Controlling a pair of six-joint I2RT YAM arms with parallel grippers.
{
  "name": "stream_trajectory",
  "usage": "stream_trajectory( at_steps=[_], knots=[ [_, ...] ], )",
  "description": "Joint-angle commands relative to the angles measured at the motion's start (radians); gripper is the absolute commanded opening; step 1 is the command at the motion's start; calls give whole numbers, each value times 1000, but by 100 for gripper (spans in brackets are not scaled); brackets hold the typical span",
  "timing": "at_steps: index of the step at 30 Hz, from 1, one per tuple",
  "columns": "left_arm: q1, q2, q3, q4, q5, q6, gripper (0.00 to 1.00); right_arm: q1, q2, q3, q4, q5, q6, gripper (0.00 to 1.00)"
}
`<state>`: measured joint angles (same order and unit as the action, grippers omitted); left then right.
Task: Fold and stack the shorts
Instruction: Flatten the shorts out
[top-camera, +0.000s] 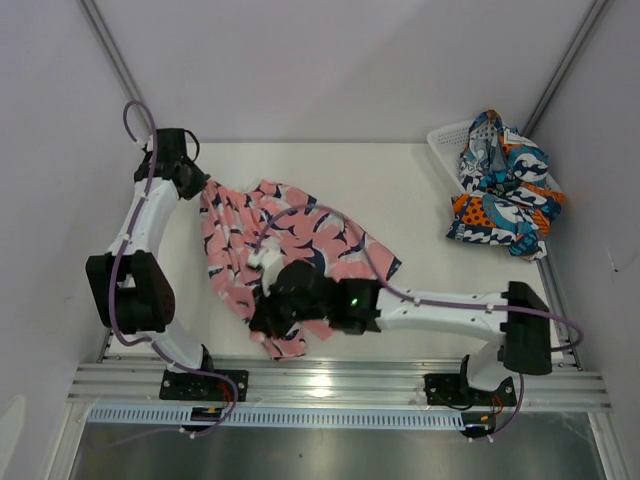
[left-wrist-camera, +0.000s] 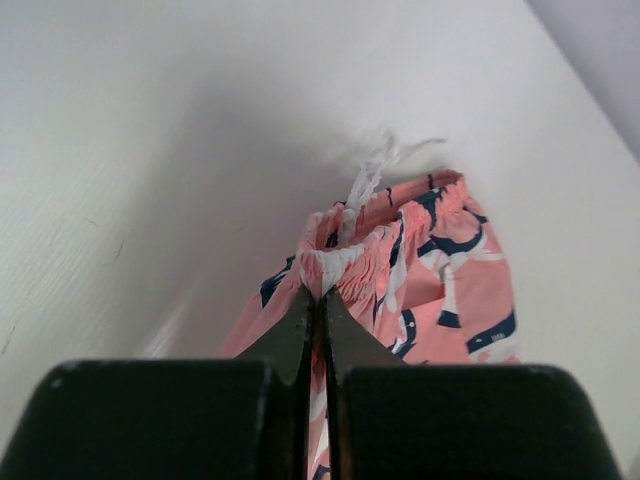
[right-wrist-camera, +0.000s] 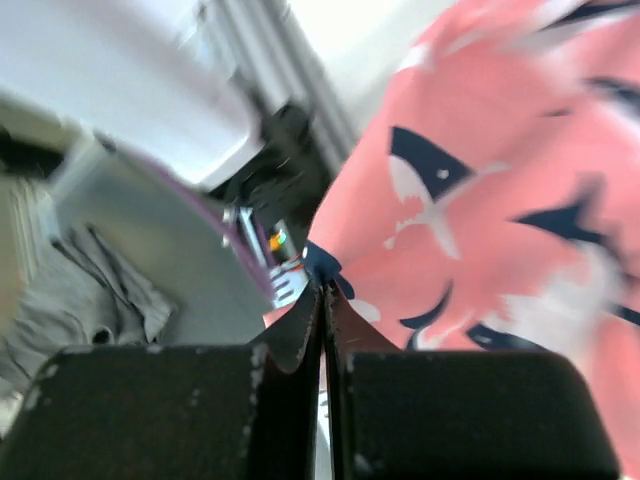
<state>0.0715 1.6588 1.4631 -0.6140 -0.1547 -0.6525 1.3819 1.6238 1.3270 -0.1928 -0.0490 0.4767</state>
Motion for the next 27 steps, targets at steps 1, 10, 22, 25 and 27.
stream_trajectory(
  at_steps=[1, 10, 22, 25, 27],
  knots=[
    [1, -8, 112, -58, -22, -87, 0, -185, -172, -51, -45, -109, 25, 0],
    [-1, 128, 380, -167, 142, -309, 0, -696, -236, 56, -194, -322, -90, 0],
    [37, -5, 568, -178, 133, -443, 0, -1086, -15, 576, -295, -604, -79, 0],
    [57, -77, 553, -179, 147, -447, 0, -1097, 1, 636, -347, -667, -125, 0],
    [73, -123, 540, -176, 176, -437, 0, -1094, -40, 623, -341, -715, -136, 0]
  ],
)
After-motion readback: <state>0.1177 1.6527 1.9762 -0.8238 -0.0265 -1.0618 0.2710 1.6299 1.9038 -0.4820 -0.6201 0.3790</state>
